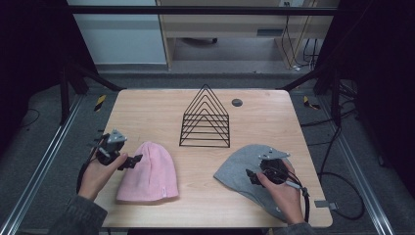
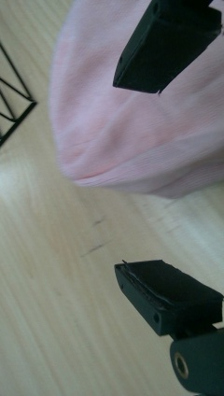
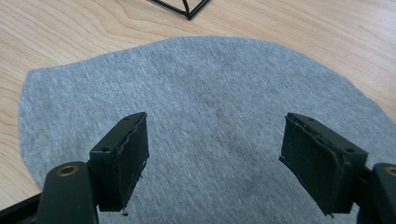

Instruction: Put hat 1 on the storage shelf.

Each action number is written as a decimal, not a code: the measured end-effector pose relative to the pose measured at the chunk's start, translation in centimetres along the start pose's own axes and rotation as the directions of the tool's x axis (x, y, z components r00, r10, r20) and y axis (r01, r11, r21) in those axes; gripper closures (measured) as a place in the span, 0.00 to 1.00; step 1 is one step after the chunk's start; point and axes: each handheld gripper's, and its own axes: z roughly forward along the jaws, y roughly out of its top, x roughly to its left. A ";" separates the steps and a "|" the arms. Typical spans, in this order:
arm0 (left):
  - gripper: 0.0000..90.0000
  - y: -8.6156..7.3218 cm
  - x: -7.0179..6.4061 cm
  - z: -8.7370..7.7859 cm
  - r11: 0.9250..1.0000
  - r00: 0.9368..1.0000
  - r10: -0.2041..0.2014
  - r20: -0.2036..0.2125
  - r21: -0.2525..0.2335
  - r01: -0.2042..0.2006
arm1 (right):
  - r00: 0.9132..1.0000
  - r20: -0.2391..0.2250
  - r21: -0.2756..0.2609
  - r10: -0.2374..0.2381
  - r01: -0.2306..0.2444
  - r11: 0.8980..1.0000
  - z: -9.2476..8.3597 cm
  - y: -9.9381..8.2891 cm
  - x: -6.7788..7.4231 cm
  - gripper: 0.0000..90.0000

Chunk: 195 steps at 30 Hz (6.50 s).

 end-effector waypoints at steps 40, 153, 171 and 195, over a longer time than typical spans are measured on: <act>0.76 0.0 -0.7 4.4 0.987 0.981 0.016 0.191 0.157 -0.046 | 0.999 -0.019 0.005 0.039 -0.039 0.999 0.5 0.0 0.5 0.35; 0.92 23.4 -7.9 -13.9 0.923 0.950 0.304 0.072 -0.270 -0.275 | 0.943 -0.251 -0.202 -0.217 0.168 0.965 -1.0 15.9 10.4 0.48; 0.92 25.0 -7.8 -13.1 0.923 0.956 0.276 0.102 -0.306 -0.234 | 0.920 -0.347 -0.261 -0.184 0.093 0.961 -2.1 18.1 6.8 0.91; 0.90 27.0 -6.0 -9.8 0.880 0.971 0.232 0.051 -0.436 -0.187 | 0.958 -0.196 -0.275 -0.209 0.151 0.950 -3.5 21.8 2.6 0.93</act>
